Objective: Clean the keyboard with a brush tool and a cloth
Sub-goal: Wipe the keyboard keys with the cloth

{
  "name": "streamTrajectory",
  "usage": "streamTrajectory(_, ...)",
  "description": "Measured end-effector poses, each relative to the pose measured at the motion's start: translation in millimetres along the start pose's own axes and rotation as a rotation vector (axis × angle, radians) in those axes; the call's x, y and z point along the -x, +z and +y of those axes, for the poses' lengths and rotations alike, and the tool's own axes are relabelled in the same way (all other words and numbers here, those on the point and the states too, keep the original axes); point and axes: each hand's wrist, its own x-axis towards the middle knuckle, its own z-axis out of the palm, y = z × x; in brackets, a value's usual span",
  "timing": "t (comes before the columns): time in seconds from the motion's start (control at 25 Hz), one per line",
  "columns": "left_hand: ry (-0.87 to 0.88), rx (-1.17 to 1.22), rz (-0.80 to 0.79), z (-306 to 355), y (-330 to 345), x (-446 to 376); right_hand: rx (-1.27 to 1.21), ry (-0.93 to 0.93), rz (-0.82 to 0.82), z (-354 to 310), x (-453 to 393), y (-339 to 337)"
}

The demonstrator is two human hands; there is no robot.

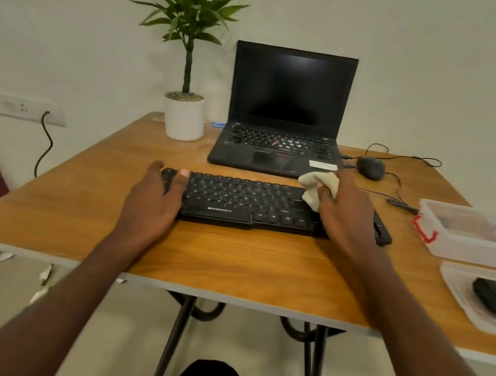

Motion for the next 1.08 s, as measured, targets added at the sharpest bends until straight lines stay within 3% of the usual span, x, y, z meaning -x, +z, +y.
streamTrajectory(0.12, 0.095, -0.136, -0.005, -3, 7, -4, 0.222, -0.083, -0.114, 10, 3, 10)
streamTrajectory(0.24, 0.1, -0.123, 0.032, -7, 6, -8, 0.218, -0.088, -0.153, 8, 3, 5)
streamTrajectory(0.4, 0.085, -0.058, 0.131, -3, 0, -1, 0.273, -0.075, -0.045, 0, 11, -1)
streamTrajectory(0.52, -0.02, 0.2, 0.163, -2, -10, 2, 0.281, -0.058, 0.007, -1, 18, -8)
streamTrajectory(0.6, -0.054, 0.262, 0.042, -7, -26, -2, 0.286, -0.043, 0.004, -2, 21, -8)
streamTrajectory(0.72, 0.045, 0.209, -0.323, -21, -54, -5, 0.253, -0.039, 0.077, -8, 21, -6)
streamTrajectory(0.88, 0.134, 0.095, -0.649, -31, -60, -9, 0.054, -0.177, 0.179, -48, 21, 18)
streamTrajectory(1.0, 0.199, 0.042, -0.687, -37, -50, -22, -0.179, -0.341, 0.05, -103, 14, 62)
streamTrajectory(1.08, 0.218, 0.11, -0.647, -46, -47, -28, -0.189, -0.421, -0.021, -135, 4, 91)
